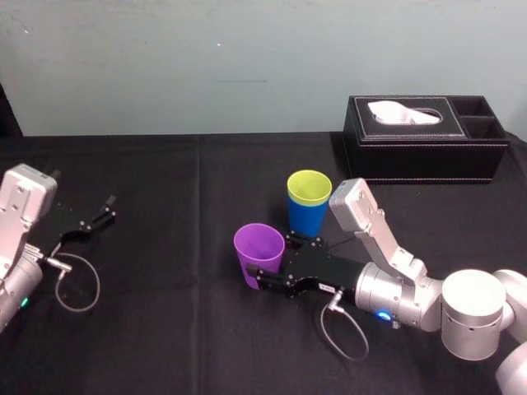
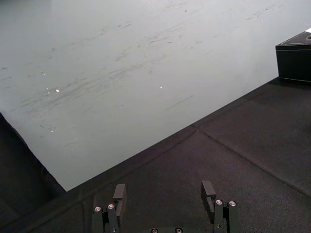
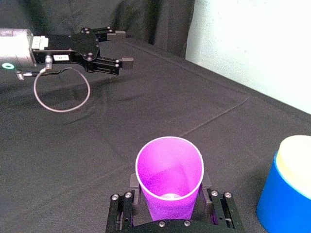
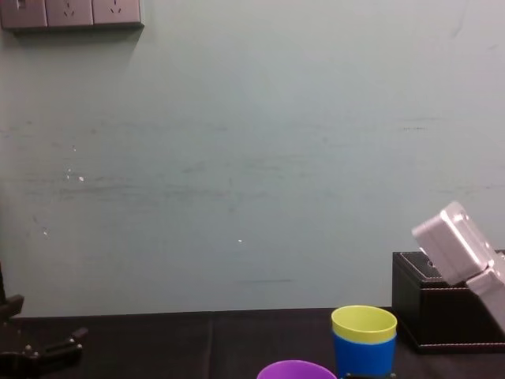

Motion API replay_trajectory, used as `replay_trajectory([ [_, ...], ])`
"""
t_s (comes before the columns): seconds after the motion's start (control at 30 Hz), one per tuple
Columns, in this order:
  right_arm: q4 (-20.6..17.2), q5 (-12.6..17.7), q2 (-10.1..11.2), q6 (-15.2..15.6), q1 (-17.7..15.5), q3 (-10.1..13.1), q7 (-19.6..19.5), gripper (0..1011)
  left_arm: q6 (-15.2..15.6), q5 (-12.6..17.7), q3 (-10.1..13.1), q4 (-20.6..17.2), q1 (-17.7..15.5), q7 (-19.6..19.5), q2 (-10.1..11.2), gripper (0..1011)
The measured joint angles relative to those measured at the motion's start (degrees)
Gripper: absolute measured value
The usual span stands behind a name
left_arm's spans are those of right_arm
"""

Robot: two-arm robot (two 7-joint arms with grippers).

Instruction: Stack the three plastic cups sequentially using one hand.

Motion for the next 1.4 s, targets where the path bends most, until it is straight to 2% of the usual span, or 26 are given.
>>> replay_trajectory([
  [0.17, -2.6, -0.1, 0.9, 0.5, -1.3, 0.7, -1.0, 719, 0.0, 0.0, 0.0, 0.0, 0.0, 0.0, 0.0, 1010],
  [0.3, -6.4, -0.1, 2.2, 2.1, -3.0, 2.0, -2.3, 720, 0.0, 0.0, 0.0, 0.0, 0.0, 0.0, 0.0, 1010],
  [0.57, -13.5, 1.7, 4.9, 6.0, -5.2, 5.3, -4.2, 719, 0.0, 0.0, 0.0, 0.0, 0.0, 0.0, 0.0, 1010],
  [0.77, -16.4, 3.3, 6.2, 7.9, -5.4, 7.4, -4.8, 719, 0.0, 0.0, 0.0, 0.0, 0.0, 0.0, 0.0, 1010],
  [1.1, -18.2, 4.9, 7.1, 9.7, -4.2, 9.4, -5.9, 719, 0.0, 0.0, 0.0, 0.0, 0.0, 0.0, 0.0, 1010],
  [1.4, -16.4, 4.7, 6.2, 10.6, -1.8, 9.3, -7.4, 719, 0.0, 0.0, 0.0, 0.0, 0.0, 0.0, 0.0, 1010],
])
